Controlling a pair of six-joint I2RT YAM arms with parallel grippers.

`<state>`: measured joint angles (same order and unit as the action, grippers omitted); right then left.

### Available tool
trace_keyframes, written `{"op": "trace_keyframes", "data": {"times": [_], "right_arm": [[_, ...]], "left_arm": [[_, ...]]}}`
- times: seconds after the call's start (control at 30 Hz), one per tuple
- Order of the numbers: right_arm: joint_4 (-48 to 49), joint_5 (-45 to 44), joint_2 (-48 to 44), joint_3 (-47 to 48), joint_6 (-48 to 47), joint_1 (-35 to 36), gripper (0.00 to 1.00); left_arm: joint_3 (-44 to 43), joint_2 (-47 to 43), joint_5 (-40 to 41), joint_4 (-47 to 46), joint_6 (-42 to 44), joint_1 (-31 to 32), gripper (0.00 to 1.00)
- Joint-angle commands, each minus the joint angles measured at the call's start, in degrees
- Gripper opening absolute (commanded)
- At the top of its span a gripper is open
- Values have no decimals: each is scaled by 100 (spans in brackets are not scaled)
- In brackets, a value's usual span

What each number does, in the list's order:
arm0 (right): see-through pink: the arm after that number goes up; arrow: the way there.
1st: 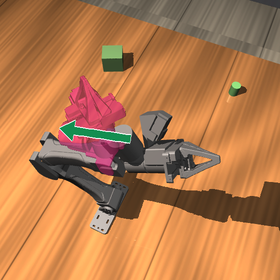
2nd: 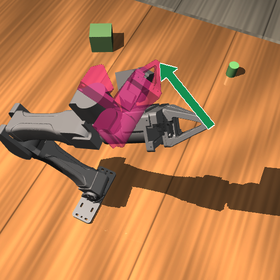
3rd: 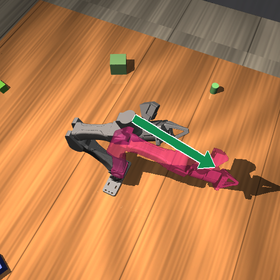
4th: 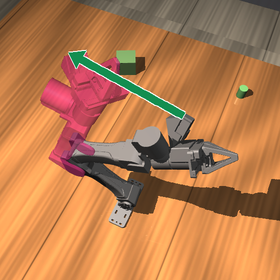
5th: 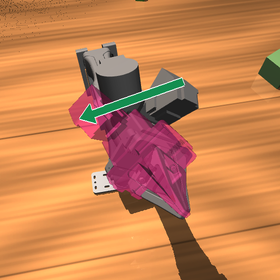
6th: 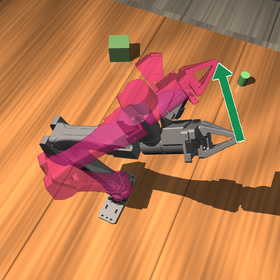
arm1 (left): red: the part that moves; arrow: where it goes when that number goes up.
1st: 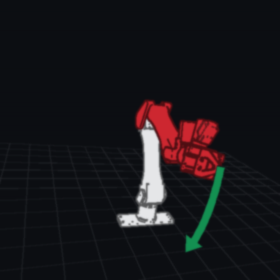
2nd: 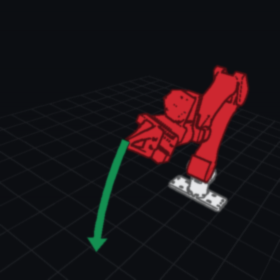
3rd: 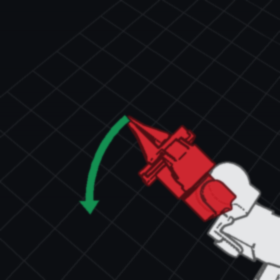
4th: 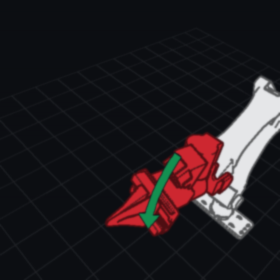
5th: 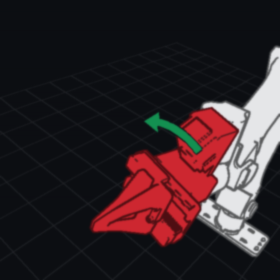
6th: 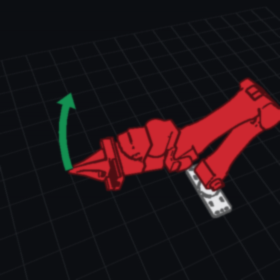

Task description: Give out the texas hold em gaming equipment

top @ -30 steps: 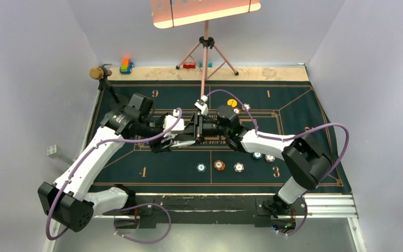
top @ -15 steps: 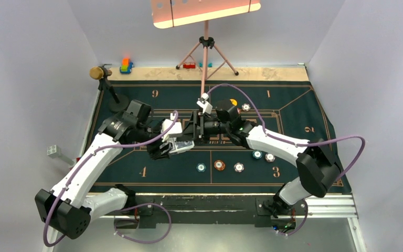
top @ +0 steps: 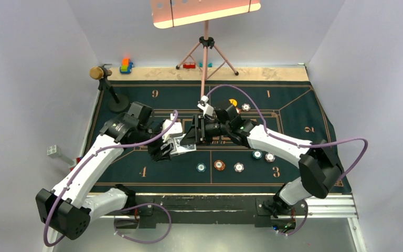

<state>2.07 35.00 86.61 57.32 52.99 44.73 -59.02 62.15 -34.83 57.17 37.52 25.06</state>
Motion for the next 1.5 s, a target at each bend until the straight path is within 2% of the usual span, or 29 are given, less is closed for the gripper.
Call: {"op": "trace_keyframes", "data": {"times": [0.0, 0.63, 0.87, 1.0, 1.1, 1.23, 1.4, 1.47], "right_arm": [[-470, -232, -295, 197, -300, 27, 54], [-1180, -433, -713, 171, -620, -290, 45], [-1454, -429, -702, 323, -790, -308, 61], [-1536, -475, -765, 253, -791, -318, 62], [-1569, -484, -824, 171, -771, -345, 59], [-1631, -513, -967, 81, -742, -430, 49], [-1825, -521, -1139, 96, -830, -545, 44], [-1909, -528, -1167, 127, -889, -576, 40]], "left_arm": [[87, -181, -345, -442, -176, 25, 0], [261, -314, -531, -499, -157, 25, 0], [286, -322, -600, -506, -199, 25, 0], [308, -295, -565, -508, -199, 17, 0], [310, -282, -503, -505, -183, 17, 0], [329, -270, -402, -487, -128, 11, 0], [321, -271, -345, -488, -91, 13, 0], [321, -264, -329, -499, -91, 14, 0]]}}
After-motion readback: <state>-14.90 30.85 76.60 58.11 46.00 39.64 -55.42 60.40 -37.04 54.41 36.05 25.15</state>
